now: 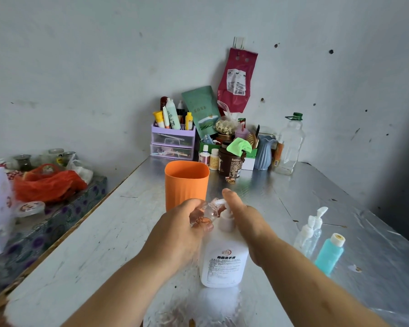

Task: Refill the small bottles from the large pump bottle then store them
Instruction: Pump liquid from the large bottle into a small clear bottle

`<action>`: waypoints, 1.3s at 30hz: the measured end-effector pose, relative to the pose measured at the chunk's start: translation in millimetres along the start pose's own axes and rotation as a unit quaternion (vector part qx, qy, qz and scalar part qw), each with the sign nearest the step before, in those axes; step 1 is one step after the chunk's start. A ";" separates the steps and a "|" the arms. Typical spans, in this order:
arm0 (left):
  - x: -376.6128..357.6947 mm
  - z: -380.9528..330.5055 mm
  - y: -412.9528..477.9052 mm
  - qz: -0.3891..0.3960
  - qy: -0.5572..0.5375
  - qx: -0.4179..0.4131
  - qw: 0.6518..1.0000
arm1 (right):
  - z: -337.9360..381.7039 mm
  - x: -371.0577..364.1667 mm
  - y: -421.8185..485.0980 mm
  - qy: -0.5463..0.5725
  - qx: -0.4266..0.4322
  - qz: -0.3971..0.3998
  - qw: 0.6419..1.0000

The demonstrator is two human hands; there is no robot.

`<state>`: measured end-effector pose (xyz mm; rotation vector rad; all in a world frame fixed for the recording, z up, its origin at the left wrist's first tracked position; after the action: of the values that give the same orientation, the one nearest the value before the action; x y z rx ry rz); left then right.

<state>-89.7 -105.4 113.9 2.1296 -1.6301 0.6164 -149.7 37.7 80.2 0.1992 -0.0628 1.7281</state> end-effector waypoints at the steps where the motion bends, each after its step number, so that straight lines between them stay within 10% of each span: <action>1: -0.2 1.0 0.0 0.000 -0.001 0.001 1.000 | 0.0 -0.6 0.3 0.001 0.001 0.002 1.000; 39: -5.7 8.9 3.7 0.000 -0.003 -0.002 1.000 | 1.7 3.8 4.3 -0.014 0.040 0.005 0.999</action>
<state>-93.6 -106.7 103.5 2.1301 -1.6329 0.6080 -154.3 40.5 82.8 0.2817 -0.0153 1.7389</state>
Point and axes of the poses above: each hand's wrist, its own y-axis towards the middle knuckle, its own x-axis out of the back of the hand, z = x × y, the point moved 10 cm from there along y, towards the middle knuckle, and after that the axes turned 13 degrees about x, right-handed, at the moved point
